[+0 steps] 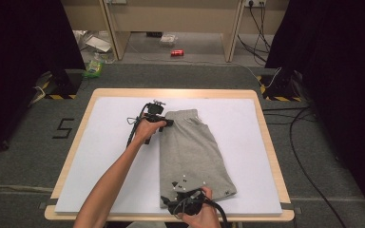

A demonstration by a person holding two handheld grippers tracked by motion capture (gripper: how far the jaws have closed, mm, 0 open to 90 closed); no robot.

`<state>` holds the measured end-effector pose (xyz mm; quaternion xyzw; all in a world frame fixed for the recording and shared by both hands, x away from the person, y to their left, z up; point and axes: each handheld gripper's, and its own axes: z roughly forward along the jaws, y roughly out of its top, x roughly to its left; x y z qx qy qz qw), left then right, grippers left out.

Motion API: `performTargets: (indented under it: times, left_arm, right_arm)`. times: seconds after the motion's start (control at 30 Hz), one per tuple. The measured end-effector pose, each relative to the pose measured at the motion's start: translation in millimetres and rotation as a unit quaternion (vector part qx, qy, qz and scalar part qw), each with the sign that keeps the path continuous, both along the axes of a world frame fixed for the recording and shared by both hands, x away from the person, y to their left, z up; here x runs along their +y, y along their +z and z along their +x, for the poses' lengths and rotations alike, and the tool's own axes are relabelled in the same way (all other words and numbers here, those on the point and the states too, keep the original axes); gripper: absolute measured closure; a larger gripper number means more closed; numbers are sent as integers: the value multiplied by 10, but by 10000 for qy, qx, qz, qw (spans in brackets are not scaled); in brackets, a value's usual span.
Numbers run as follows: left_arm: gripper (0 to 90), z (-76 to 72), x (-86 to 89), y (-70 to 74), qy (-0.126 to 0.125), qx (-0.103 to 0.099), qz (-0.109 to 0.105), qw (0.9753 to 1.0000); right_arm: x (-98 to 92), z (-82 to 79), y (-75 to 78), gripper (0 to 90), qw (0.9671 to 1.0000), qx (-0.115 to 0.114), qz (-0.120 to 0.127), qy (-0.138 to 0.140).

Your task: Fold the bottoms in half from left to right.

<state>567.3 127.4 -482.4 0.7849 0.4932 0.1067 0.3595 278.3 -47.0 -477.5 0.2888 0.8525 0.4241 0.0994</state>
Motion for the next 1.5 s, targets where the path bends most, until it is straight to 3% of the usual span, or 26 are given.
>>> performTargets:
  times: [0.17,0.3,0.4,0.5,0.6,0.67,0.9,1.03,1.27,1.5]
  left_arm:
    - [592,3,-11,0,15,1,6,10000]
    - [650,6,-8,2,-37,-46,0,10000]
    - [685,16,7,-3,-71,-81,-75,9999]
    - [703,29,19,1,-84,-56,-117,9999]
    - [713,26,10,7,-95,-96,-69,9999]
    - [719,31,14,11,-105,-115,-67,9999]
    - [731,53,68,16,-167,-119,-118,9997]
    - [732,59,122,25,-225,-185,-21,9996]
    - [734,76,303,56,-211,-202,143,9995]
    - [733,83,536,76,-39,-219,196,9996]
  right_arm:
    - [68,-31,-64,331,9998,84,-108,146]
    - [128,-48,-160,316,9987,201,-380,272]
    - [148,-59,-166,422,9982,-21,-532,274]
    - [146,-60,-172,598,9983,-91,-474,324]
    - [150,-27,-158,747,9982,-18,-452,394]
    - [149,7,-157,797,9984,33,-406,386]
    - [278,85,-110,818,9981,-47,-305,533]
    - [420,126,-72,818,9979,-71,-160,617]
    - [642,158,-21,817,9968,-58,13,792]
    - [756,189,-17,816,9957,-10,95,918]
